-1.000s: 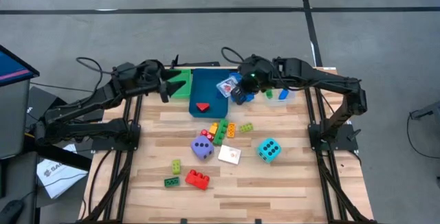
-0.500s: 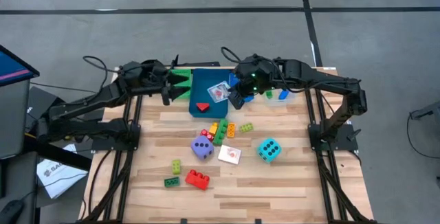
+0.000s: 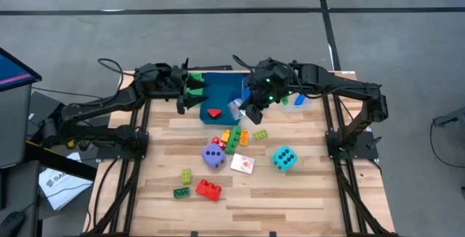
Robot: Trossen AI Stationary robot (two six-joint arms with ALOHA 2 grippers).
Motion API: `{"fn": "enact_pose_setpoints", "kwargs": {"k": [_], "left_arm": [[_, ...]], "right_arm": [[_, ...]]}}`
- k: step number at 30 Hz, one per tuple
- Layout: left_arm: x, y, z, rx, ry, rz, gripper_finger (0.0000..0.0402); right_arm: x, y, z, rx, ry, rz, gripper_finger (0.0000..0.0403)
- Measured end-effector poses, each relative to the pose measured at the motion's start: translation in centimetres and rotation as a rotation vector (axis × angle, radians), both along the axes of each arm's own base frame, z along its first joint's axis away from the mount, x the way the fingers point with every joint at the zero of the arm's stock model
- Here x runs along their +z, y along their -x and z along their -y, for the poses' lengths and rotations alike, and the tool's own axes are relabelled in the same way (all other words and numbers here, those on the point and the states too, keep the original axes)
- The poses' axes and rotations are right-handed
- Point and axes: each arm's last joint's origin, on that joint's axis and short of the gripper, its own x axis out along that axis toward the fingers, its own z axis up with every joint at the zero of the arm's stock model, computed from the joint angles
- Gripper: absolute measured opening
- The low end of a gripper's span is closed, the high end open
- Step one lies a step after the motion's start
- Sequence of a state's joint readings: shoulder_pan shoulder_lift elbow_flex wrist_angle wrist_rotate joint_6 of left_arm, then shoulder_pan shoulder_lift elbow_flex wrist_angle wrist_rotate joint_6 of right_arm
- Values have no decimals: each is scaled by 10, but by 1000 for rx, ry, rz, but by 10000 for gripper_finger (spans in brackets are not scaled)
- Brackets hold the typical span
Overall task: Pick & Place Toys
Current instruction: Put the blue game card into the green bin
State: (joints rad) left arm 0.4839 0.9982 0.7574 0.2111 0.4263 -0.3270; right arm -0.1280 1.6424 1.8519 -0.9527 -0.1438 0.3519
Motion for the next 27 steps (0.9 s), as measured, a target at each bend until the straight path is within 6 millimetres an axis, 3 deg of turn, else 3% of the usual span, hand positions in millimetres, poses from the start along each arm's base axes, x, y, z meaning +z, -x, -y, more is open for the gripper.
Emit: {"fn": "enact_pose_setpoints", "kwargs": {"k": [12,18,27], "left_arm": [[3,-6,13,-112,-19,37,324],[3,-25,22,-179,-2,-32,324],[27,-49,17,-210,-111,-112,324]], "right_arm": [[3,-2,-2,59,5,40,0],[4,-3,-2,59,8,58,0],[4,-3,-4,97,-34,61,0]]}}
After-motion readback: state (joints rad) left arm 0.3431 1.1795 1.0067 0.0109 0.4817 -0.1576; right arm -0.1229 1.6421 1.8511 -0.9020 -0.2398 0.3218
